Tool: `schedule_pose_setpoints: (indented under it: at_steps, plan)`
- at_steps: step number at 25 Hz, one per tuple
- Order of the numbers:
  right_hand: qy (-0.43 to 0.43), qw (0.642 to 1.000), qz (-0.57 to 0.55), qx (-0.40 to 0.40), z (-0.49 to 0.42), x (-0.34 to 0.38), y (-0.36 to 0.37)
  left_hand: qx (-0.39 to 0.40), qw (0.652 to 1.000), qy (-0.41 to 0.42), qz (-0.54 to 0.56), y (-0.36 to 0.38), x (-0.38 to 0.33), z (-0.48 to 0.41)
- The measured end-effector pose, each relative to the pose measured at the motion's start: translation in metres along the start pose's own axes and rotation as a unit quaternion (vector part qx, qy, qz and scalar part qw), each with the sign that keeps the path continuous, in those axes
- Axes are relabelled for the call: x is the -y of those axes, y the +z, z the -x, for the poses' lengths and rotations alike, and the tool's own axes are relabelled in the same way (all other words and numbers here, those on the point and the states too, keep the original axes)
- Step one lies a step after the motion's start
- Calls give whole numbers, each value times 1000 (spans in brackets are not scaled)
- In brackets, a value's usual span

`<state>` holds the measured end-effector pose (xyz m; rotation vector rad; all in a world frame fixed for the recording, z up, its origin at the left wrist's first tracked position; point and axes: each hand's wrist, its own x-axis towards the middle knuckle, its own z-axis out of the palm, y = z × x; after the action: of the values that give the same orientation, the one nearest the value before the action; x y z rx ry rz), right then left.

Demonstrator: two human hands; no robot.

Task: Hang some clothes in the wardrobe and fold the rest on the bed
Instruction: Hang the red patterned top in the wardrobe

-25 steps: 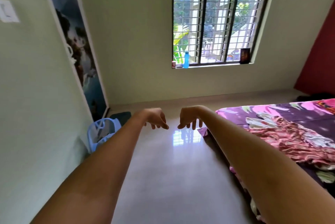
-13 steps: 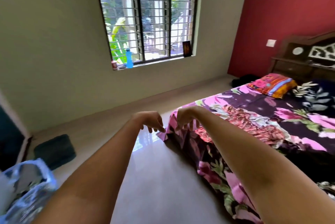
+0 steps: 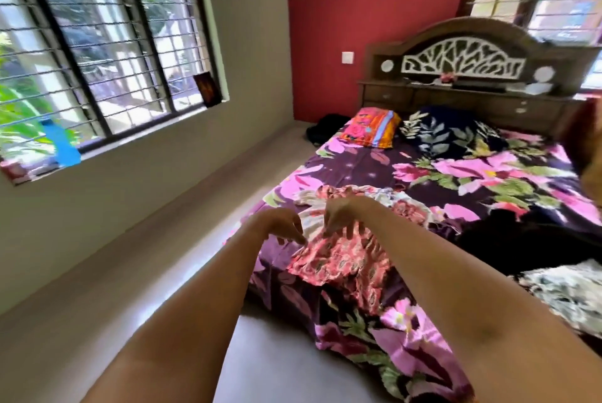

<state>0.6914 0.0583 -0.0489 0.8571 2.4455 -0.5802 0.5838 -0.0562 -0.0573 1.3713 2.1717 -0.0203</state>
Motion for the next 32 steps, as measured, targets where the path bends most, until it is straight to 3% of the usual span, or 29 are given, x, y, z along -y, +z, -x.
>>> schedule_pose_setpoints:
  at_steps: [14, 26, 32]
  plan:
    - [116, 989, -92, -28, -195, -152, -160, 36, 987, 140, -72, -138, -50, -302]
    - [247, 949, -194, -19, -318, -236, -231, 96, 954, 255, -123, -204, -77, -523]
    - [266, 939, -219, -13, -377, -287, -246, 139, 938, 273, -162, -207, -94, -618]
